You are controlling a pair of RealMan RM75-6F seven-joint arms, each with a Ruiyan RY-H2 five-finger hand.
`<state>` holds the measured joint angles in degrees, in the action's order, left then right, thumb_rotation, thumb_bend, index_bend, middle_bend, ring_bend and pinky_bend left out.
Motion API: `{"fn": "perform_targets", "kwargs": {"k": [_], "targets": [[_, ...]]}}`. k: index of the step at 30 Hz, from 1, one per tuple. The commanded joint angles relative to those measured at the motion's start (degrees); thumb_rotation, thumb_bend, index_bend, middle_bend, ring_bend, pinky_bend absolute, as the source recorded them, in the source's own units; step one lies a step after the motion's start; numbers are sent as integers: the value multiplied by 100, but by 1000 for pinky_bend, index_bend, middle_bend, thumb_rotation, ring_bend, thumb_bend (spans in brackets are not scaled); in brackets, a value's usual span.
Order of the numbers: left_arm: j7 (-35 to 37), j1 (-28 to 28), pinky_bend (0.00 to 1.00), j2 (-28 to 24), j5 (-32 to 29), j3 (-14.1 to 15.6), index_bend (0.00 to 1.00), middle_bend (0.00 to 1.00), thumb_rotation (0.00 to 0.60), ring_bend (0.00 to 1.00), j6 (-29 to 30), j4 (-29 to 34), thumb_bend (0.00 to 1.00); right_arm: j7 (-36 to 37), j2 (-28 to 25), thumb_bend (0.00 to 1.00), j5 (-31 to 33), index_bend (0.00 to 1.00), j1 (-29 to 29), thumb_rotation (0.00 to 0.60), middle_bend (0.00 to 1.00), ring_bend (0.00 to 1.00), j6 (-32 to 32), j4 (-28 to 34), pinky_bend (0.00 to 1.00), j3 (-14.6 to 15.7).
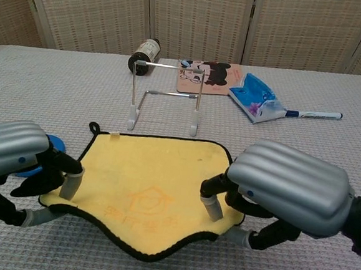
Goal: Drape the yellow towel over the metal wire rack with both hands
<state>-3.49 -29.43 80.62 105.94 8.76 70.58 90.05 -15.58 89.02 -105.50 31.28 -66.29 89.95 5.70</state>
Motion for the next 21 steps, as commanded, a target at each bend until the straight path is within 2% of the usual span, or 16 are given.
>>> {"fn": "perform_targets", "kwargs": {"k": [1,8,21], "targets": [[-68,-94,931,-101,-20,-88,623,925,600,783,-92,159,434,56,-101,466,-11,695,-44,600,954,985,-120,90,1000,-25],[2,-309,931,-296,-307,-519,624,925,600,783,-167,261,434,93,-148,466,181,695,-24,600,954,985,-286,87,1000,-364],[313,-993,928,-688,-1185,-1765,624,925,600,783,-440,59,434,-219,24,466,991,699,450,600,955,985,-248,-52,1000,-1664]]}}
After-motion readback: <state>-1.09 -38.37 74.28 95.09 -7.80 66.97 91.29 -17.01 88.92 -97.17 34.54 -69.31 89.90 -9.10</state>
